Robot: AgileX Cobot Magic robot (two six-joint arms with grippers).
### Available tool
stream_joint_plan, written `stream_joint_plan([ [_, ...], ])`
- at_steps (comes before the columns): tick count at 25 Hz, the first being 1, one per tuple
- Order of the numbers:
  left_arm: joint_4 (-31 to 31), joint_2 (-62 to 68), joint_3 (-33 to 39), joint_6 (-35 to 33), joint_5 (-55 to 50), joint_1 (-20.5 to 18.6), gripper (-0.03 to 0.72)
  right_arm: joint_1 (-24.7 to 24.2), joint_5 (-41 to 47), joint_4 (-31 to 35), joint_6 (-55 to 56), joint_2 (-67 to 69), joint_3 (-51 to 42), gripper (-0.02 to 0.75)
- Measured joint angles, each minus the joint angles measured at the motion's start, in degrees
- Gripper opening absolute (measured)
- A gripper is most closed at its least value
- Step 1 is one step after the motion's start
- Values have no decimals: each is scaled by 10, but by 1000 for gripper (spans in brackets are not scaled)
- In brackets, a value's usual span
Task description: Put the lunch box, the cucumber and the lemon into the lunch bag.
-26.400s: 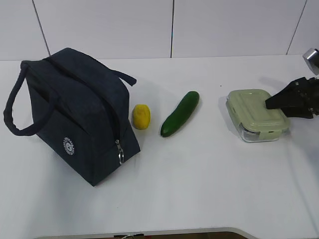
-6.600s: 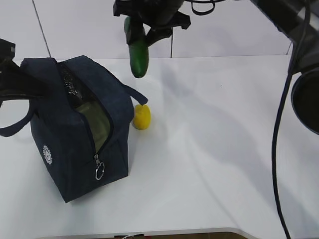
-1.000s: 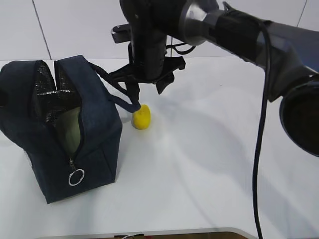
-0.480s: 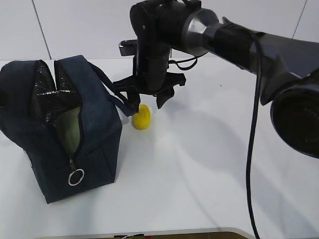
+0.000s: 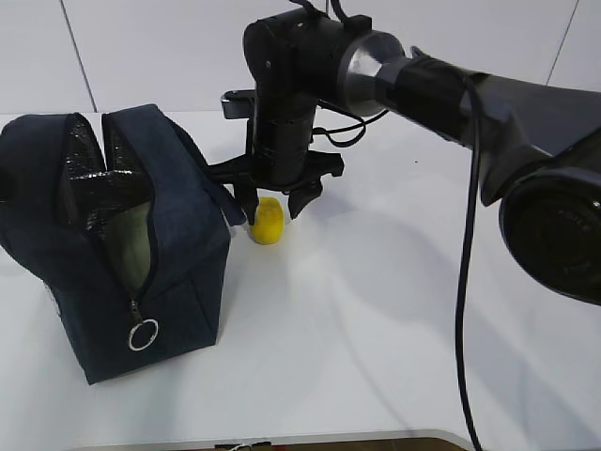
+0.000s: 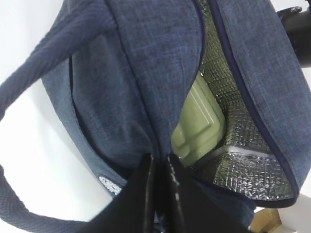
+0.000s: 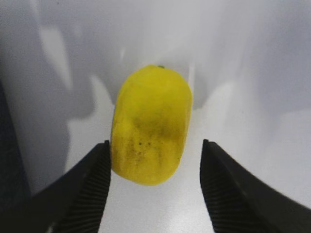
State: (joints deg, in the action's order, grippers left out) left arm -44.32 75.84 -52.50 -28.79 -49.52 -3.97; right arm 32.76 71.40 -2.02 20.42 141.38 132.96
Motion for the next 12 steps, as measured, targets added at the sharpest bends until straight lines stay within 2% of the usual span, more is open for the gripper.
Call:
stream_joint_plan([
  [12, 0, 0, 0, 0, 0, 0, -10, 0, -18, 9, 0, 9, 0, 465],
])
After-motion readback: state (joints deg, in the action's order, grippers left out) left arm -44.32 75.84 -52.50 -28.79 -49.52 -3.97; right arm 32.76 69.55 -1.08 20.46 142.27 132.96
